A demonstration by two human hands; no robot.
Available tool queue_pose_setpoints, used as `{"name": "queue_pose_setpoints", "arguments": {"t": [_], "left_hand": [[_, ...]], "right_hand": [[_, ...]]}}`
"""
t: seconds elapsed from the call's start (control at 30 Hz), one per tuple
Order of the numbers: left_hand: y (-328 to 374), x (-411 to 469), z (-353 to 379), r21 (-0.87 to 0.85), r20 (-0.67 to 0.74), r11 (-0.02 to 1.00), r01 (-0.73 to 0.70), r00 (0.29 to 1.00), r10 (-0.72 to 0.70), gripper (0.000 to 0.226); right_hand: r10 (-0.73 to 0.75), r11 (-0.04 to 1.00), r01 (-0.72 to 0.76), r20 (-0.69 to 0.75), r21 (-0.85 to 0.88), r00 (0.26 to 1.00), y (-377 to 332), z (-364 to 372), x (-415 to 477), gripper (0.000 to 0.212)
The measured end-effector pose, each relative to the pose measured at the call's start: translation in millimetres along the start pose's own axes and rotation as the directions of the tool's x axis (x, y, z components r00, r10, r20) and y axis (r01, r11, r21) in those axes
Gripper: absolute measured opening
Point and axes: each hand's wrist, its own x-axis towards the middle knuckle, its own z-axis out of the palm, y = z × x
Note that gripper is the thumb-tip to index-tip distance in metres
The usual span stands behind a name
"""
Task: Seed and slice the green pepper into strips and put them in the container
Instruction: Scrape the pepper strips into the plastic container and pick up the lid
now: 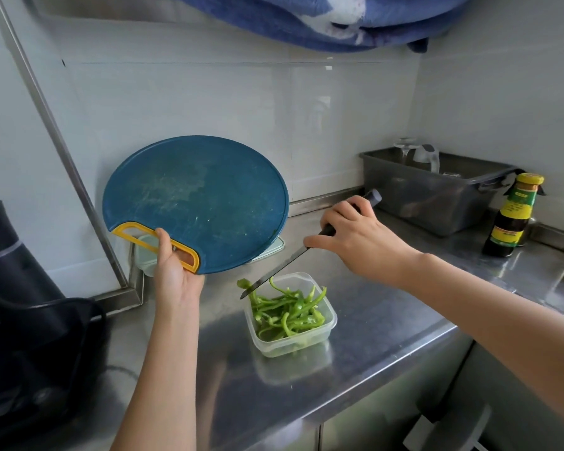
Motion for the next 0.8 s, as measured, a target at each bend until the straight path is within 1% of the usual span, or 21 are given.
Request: {"name": "queue_pose_setpoints", "arguments": {"t": [0.13,0.27,0.33,0.43,0.5,0.6,0.67,0.73,0.77,0.8], "left_hand": [[-1.4,0.3,-0.3,-0.003,0.037,1.0,0.017,0.999,-0.017,0.038],[-4.1,0.4,-1.3,0.016,0.022,0.999,0.039,0.999,-0.04,0.04],[-4.5,1.6,-2.5,0.026,-0.004,0.998,0.06,0.998,-0.06,0.04],[-5.7,2.5,-2.2,0.047,-0.053,0.994,0.095,0.994,-0.093,0.038],[-6.8,4.1,1.6,0.068,-0.105,0.989,0.131,0.987,-0.124,0.03],[-7.9,12.5,16.5,0.127,-0.181,0.971,0.205,0.967,-0.18,0.026],[-11.1,18.0,35.1,0.218,-0.189,0.94,0.262,0.956,-0.223,0.025],[-19.7,22.1,56.3,0.316,-0.219,0.889,0.33,0.938,-0.27,0.025],[-25.8,22.8,67.2,0.365,-0.234,0.858,0.361,0.928,-0.29,0.025],[-33.4,24.5,77.6,0.397,-0.252,0.831,0.39,0.917,-0.309,0.025]], "right_hand": [[0.033,0.999,-0.031,0.071,-0.022,0.997,10.1,-2.3,-21.7,0.061],[0.057,0.998,-0.059,0.139,0.01,0.989,19.6,-5.2,-43.2,0.059],[0.125,0.99,-0.134,0.157,0.049,0.98,24.8,-8.1,-55.7,0.053],[0.3,0.933,-0.322,0.146,0.159,0.943,36.7,-14.0,-79.4,0.036],[0.434,0.857,-0.46,0.154,0.234,0.887,45.5,-18.3,-95.5,0.029],[0.596,0.699,-0.649,0.256,0.3,0.761,59.6,-20.2,-110.7,0.028],[0.644,0.561,-0.732,0.351,0.387,0.68,69.2,-19.9,-115.7,0.026],[0.665,0.375,-0.779,0.44,0.503,0.604,77.0,-18.5,-117.8,0.02],[0.676,0.314,-0.792,0.463,0.523,0.573,80.6,-16.1,-119.0,0.018],[0.692,0.282,-0.807,0.473,0.519,0.546,84.1,-12.3,-120.1,0.016]]}}
